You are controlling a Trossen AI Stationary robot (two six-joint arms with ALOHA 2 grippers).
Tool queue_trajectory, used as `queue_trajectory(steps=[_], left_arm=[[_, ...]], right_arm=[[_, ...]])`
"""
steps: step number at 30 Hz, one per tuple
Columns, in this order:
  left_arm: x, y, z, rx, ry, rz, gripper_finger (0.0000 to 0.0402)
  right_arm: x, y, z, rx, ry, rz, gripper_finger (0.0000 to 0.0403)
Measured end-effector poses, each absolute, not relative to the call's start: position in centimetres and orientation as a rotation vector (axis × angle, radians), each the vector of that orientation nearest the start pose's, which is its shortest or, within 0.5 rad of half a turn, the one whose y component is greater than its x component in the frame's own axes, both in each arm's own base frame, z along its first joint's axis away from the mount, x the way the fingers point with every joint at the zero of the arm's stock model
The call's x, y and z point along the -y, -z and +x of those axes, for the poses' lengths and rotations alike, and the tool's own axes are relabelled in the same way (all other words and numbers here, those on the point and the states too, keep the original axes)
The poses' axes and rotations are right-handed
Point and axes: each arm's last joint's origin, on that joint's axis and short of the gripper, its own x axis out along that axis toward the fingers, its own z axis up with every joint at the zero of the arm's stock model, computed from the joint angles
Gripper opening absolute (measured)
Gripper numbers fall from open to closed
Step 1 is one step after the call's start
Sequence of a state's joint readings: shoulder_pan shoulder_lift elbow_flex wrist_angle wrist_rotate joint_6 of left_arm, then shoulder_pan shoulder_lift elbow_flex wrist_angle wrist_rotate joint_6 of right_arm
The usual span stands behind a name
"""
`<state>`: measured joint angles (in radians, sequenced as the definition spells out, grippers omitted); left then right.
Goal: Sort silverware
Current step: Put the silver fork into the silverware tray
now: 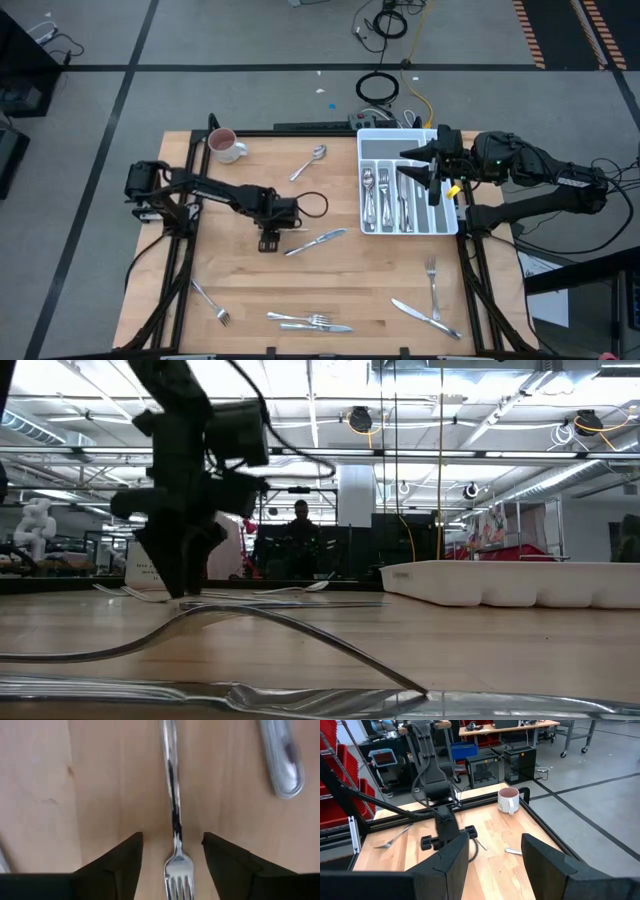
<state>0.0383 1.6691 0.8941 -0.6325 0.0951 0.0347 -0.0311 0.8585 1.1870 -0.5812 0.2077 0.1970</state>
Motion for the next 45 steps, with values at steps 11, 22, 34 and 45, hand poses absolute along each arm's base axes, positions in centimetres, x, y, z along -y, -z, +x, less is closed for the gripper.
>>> queue_trajectory(steps=[11,22,34,45], left_arm=[[-1.4,-12.2,27.7,-1.431,0.074,-0.106,0.0024],[-1.6,-15.1,29.5,-1.477,0.084,-0.031,0.001],[-3.3,-23.3,34.3,-1.265,0.062,0.362,0.0001],[-7.6,-27.0,41.9,-1.155,0.077,0.836,0.0001]], right_arm=[[1.1,-41.5,15.3,-0.228,0.262,0.173,0.0171],[1.1,-41.5,15.2,-0.226,0.262,0.173,0.0171],[1.1,-41.9,14.3,-0.198,0.262,0.171,0.0171],[1.0,-42.0,14.0,-0.188,0.262,0.173,0.0171]])
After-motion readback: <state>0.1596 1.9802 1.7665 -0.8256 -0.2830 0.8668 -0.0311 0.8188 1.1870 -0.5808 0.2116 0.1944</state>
